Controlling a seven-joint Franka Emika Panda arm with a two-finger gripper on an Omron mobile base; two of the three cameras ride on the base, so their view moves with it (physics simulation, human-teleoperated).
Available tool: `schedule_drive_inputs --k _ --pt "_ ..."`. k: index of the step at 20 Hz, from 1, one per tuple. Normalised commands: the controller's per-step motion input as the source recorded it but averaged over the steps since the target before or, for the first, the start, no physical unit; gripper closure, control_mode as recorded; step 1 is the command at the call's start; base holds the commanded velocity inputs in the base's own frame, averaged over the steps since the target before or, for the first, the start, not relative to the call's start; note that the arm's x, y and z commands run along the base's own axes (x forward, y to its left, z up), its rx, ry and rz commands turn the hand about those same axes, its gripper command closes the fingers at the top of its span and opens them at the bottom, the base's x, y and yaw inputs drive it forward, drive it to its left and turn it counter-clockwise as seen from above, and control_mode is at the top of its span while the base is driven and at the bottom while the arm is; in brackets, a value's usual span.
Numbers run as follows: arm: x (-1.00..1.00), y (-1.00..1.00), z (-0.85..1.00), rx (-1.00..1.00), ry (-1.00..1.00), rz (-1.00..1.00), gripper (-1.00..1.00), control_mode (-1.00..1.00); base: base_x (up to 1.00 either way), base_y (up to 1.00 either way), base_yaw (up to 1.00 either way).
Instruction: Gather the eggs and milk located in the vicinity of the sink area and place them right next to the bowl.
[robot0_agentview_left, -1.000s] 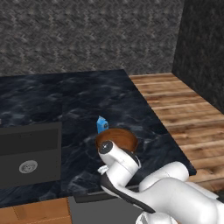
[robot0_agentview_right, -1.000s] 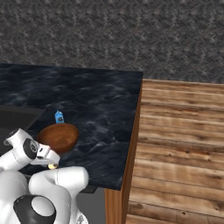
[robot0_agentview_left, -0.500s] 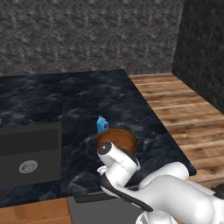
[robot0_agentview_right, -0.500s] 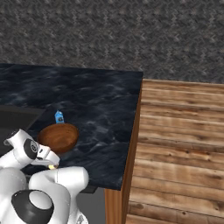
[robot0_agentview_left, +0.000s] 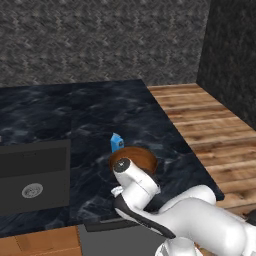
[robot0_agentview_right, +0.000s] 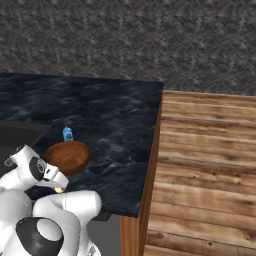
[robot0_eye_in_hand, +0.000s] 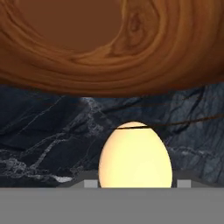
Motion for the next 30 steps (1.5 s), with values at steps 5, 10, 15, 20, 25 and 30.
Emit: schedule_drive_inputs --k 5,10,15,20,25,30 --pt "-0.19 -0.01 0.25 0.16 -0.07 0.04 1.0 -1.0 0.0 0.0 0.0" --pt "-0.33 0.0 0.51 0.11 -0.18 0.06 1.0 -1.0 0.0 0.0 0.0" --pt "-0.23 -0.09 0.84 0.15 -0.24 0.05 1.0 -1.0 0.0 0.0 0.0" --pt "-0.08 -0.38 0.8 0.22 -0.14 0.07 1.0 -1.0 0.0 0.0 0.0" --pt "0.0 -0.77 0.74 0.25 -0.08 0.1 1.0 -1.0 0.0 0.0 0.0" --pt "-0.04 -0.82 0.78 0.22 -0.07 0.13 1.0 -1.0 0.0 0.0 0.0"
